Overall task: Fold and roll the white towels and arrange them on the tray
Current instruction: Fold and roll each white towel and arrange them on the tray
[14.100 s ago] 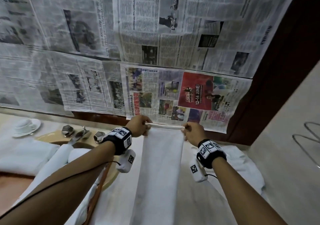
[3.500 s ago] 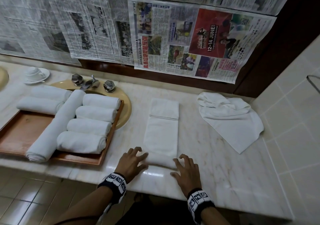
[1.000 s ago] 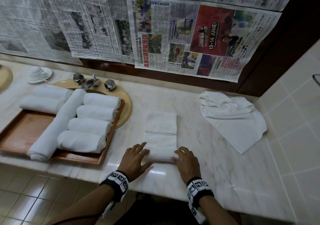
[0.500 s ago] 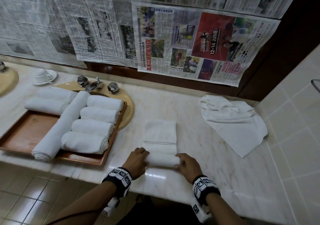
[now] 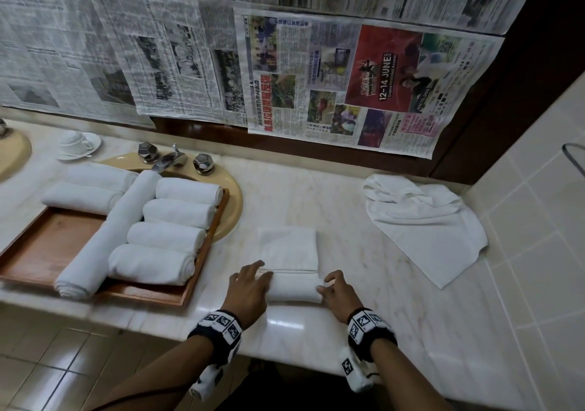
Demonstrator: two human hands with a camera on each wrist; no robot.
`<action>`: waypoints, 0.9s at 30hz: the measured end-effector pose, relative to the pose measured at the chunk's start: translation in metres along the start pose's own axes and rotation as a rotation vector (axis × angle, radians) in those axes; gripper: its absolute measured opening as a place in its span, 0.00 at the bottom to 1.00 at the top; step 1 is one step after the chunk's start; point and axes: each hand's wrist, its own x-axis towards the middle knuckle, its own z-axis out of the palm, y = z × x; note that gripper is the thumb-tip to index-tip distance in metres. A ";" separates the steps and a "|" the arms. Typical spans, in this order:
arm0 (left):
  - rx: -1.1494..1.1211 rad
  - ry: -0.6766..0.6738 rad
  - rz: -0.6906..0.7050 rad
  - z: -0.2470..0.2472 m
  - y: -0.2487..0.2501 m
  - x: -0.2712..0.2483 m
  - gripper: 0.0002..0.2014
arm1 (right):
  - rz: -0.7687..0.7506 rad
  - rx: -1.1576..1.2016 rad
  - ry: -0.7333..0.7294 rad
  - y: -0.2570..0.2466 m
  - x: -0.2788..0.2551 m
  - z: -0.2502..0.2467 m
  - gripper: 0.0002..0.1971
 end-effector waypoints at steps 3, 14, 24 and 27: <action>0.100 -0.106 0.167 0.003 0.017 0.003 0.33 | 0.055 0.006 0.005 -0.007 0.007 -0.002 0.15; -0.027 -0.154 0.287 -0.001 0.002 0.023 0.29 | -0.127 -0.188 0.039 -0.013 0.025 -0.026 0.07; -0.110 -0.174 0.427 -0.010 -0.020 0.016 0.29 | -0.344 -0.534 -0.129 -0.027 0.042 -0.011 0.13; -0.137 -0.204 0.458 -0.014 -0.023 0.018 0.27 | -0.266 -0.352 -0.077 -0.045 0.058 -0.028 0.11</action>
